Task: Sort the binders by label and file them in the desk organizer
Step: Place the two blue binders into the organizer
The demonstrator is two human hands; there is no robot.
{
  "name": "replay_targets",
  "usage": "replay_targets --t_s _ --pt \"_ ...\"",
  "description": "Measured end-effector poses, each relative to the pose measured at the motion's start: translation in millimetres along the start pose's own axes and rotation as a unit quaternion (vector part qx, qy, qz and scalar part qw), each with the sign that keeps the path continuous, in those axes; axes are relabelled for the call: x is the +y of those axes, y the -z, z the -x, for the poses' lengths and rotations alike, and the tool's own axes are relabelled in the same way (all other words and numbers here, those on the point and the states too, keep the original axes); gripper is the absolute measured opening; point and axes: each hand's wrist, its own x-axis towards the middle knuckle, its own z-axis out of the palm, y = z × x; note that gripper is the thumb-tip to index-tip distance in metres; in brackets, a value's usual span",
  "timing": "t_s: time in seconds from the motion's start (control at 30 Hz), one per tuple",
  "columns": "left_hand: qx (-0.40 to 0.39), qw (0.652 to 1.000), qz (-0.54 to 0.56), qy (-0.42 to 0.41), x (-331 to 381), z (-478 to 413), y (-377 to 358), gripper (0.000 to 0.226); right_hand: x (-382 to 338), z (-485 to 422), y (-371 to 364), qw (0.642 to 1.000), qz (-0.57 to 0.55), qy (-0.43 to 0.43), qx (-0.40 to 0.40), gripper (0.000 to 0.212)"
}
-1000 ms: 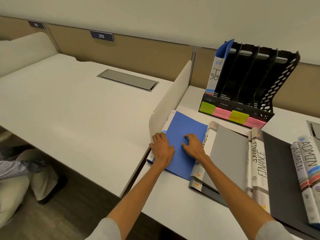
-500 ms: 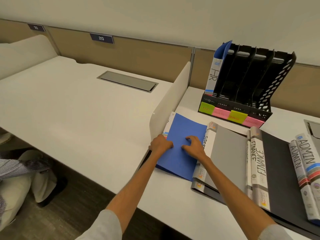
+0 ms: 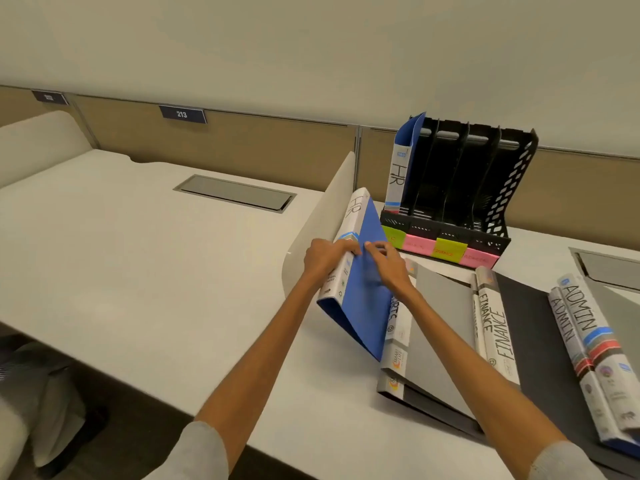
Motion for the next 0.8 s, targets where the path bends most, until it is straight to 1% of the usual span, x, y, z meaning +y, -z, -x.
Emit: replay_targets --t_s 0.07,0.17,0.27,0.33,0.43,0.53,0.6,0.67,0.7,0.77,0.8 --pt "0.028 0.997 -0.029 -0.059 24.2 6.0 -3.9 0.039 -22.1 -3.0 11.7 0.997 -0.068 -0.013 0.019 0.043" --pt "0.047 0.983 -0.088 -0.153 51.1 19.4 -12.5 0.033 -56.9 -7.4 29.3 0.992 -0.115 -0.010 0.050 0.053" --pt "0.045 0.971 -0.106 -0.211 67.1 33.8 -20.5 0.030 -89.6 -7.5 53.6 0.984 -0.174 -0.007 0.029 0.057" --pt "0.053 0.965 -0.089 -0.239 74.3 39.0 -25.8 0.030 -106.0 -3.5 75.1 0.981 -0.191 0.021 0.012 0.057" --pt "0.067 0.954 -0.074 -0.284 85.2 43.9 -36.5 0.038 -126.3 -1.4 107.1 0.982 -0.177 0.069 0.009 0.052" --pt "0.075 0.939 -0.058 -0.330 93.1 45.4 -49.6 0.044 -154.0 -1.2 131.8 0.986 -0.145 0.078 -0.006 0.072" --pt "0.084 0.932 -0.045 -0.348 96.3 44.1 -58.5 0.046 -174.9 0.7 148.2 0.986 -0.139 0.095 -0.008 0.077" --pt "0.099 0.923 -0.029 -0.370 98.2 42.0 -65.6 0.047 -195.2 3.2 161.5 0.984 -0.120 0.133 -0.011 0.075" --pt "0.105 0.918 -0.019 -0.382 99.5 40.8 -69.1 0.047 -204.7 4.6 166.6 0.982 -0.103 0.157 -0.008 0.071" --pt "0.115 0.906 0.003 -0.407 102.3 37.5 -76.7 0.048 -221.2 5.0 173.4 0.977 -0.060 0.203 0.013 0.066" --pt "0.120 0.901 0.012 -0.417 103.1 35.7 -81.1 0.047 -227.3 3.9 175.1 0.975 -0.037 0.219 0.026 0.069"
